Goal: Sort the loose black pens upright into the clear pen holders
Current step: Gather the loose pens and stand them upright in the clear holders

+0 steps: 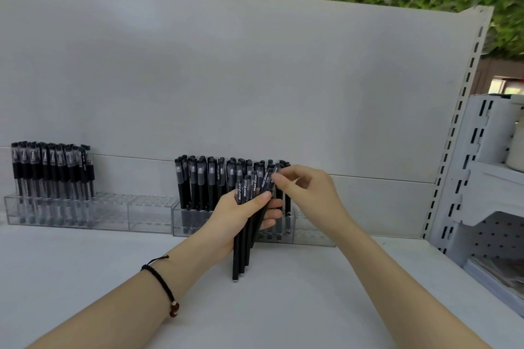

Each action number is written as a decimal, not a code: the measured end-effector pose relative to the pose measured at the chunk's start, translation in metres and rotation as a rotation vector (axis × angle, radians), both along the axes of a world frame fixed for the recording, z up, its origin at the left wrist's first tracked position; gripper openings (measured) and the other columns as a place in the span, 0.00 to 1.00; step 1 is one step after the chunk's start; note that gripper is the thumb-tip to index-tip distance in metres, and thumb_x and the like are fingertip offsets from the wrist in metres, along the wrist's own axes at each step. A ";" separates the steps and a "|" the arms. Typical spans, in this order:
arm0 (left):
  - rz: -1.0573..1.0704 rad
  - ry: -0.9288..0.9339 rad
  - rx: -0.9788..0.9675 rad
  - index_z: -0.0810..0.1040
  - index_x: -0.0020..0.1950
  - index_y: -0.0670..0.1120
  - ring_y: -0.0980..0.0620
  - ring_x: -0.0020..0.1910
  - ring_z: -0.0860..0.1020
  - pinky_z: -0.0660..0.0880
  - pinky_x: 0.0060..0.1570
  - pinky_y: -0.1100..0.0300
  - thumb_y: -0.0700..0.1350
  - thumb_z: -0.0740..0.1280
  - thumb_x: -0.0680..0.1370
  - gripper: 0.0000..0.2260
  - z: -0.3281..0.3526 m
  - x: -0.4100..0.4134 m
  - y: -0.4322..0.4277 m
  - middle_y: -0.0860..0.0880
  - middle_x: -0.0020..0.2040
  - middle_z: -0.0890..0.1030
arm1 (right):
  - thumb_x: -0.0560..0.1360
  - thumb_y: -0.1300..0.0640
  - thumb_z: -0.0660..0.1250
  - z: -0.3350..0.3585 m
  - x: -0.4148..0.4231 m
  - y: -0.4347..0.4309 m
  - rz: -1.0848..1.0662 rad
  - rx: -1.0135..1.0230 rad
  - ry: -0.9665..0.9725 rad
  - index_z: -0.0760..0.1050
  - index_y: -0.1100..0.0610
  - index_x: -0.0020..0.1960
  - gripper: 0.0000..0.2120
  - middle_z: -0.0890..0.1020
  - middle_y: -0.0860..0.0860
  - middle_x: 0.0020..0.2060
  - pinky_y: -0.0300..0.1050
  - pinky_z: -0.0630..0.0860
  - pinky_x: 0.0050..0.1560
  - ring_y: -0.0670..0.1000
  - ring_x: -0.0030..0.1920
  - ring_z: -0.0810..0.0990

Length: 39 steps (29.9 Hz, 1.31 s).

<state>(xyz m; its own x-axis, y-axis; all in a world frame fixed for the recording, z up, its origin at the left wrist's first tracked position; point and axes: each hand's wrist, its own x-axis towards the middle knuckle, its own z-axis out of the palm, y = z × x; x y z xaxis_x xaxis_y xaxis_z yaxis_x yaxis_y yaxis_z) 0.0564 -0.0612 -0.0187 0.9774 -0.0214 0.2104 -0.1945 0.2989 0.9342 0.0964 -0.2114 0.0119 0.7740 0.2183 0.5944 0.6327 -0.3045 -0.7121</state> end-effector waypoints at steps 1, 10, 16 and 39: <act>0.002 0.000 0.000 0.78 0.58 0.41 0.47 0.44 0.85 0.82 0.47 0.55 0.40 0.67 0.78 0.09 0.000 0.000 0.000 0.39 0.49 0.85 | 0.75 0.51 0.70 -0.001 0.001 0.001 -0.005 0.003 0.010 0.82 0.51 0.44 0.05 0.83 0.49 0.37 0.41 0.73 0.39 0.43 0.34 0.74; 0.081 0.044 0.120 0.78 0.57 0.47 0.45 0.40 0.85 0.83 0.40 0.53 0.50 0.67 0.78 0.11 0.000 0.003 0.002 0.44 0.45 0.86 | 0.80 0.55 0.62 0.012 0.011 -0.016 -0.189 0.484 0.005 0.74 0.52 0.46 0.04 0.80 0.50 0.42 0.41 0.69 0.37 0.46 0.32 0.71; 0.131 0.032 0.214 0.72 0.58 0.46 0.54 0.23 0.73 0.67 0.22 0.63 0.51 0.63 0.80 0.12 0.002 0.004 0.003 0.45 0.43 0.86 | 0.80 0.55 0.62 0.010 0.009 -0.016 -0.302 0.320 -0.113 0.73 0.52 0.50 0.02 0.79 0.44 0.41 0.31 0.70 0.36 0.41 0.32 0.72; -0.050 0.021 0.080 0.78 0.60 0.42 0.47 0.50 0.84 0.82 0.49 0.55 0.47 0.63 0.81 0.12 0.001 -0.002 -0.004 0.44 0.51 0.85 | 0.71 0.53 0.74 0.007 -0.006 -0.006 0.041 -0.034 0.066 0.82 0.47 0.38 0.04 0.81 0.45 0.34 0.34 0.69 0.34 0.41 0.29 0.69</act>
<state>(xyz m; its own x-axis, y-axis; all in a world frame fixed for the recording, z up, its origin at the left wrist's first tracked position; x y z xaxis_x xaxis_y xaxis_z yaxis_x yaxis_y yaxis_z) 0.0540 -0.0649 -0.0178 0.9788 -0.0867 0.1856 -0.1614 0.2321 0.9592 0.0901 -0.2176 0.0194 0.8012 0.2696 0.5343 0.5973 -0.3044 -0.7420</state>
